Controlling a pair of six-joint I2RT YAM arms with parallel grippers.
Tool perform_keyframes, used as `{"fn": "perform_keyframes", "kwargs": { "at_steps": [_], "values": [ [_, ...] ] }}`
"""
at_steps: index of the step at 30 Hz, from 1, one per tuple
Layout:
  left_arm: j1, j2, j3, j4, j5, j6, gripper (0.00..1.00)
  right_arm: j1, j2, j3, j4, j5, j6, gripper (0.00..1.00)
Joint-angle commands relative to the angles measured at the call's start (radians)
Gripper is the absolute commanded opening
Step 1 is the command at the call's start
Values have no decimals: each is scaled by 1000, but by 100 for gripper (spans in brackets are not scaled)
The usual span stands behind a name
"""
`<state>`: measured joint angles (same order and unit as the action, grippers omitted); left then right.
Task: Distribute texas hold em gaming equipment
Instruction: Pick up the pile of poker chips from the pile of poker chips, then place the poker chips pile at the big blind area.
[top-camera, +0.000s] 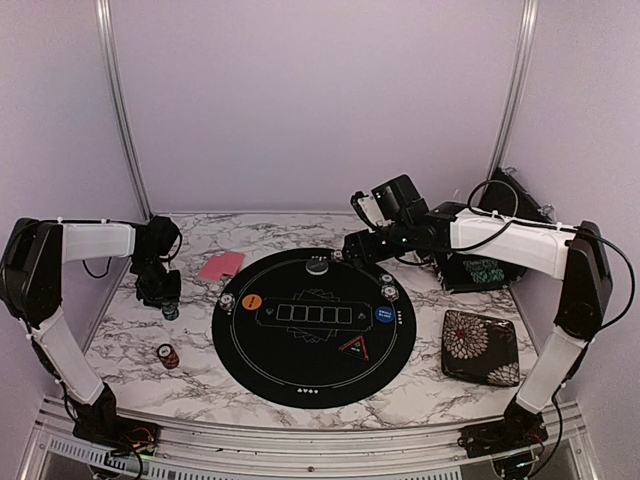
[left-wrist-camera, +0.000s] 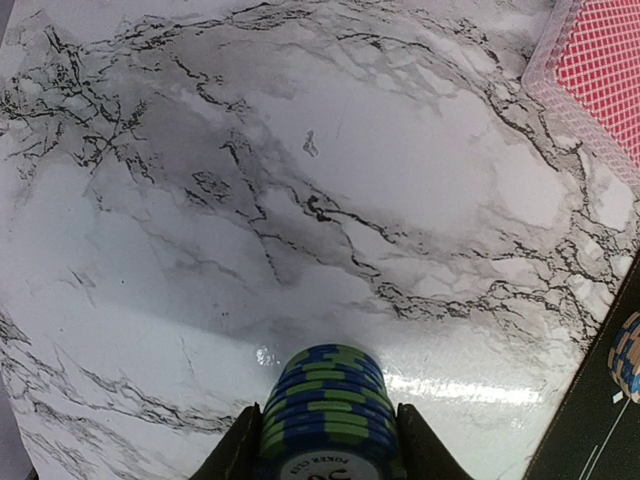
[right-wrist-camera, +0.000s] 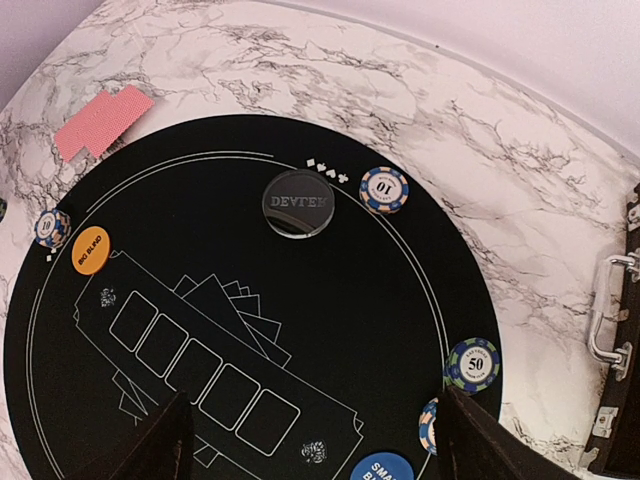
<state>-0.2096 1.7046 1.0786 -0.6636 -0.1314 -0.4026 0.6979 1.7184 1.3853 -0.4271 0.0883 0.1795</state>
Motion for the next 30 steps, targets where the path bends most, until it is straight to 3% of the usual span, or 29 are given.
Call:
{"fn": "perform_keyframes", "kwargs": {
  "at_steps": [1,16,30],
  "values": [
    [-2,-28,29,-35,1,11,34,7,7,38,-4,11,2,80],
    [-31,-21,60,-51,-4,10,34,8,4,35,-3,12,3,80],
    [-129,14,113,-61,16,-33,34,6,-5,23,0,16,2,80]
  ]
}}
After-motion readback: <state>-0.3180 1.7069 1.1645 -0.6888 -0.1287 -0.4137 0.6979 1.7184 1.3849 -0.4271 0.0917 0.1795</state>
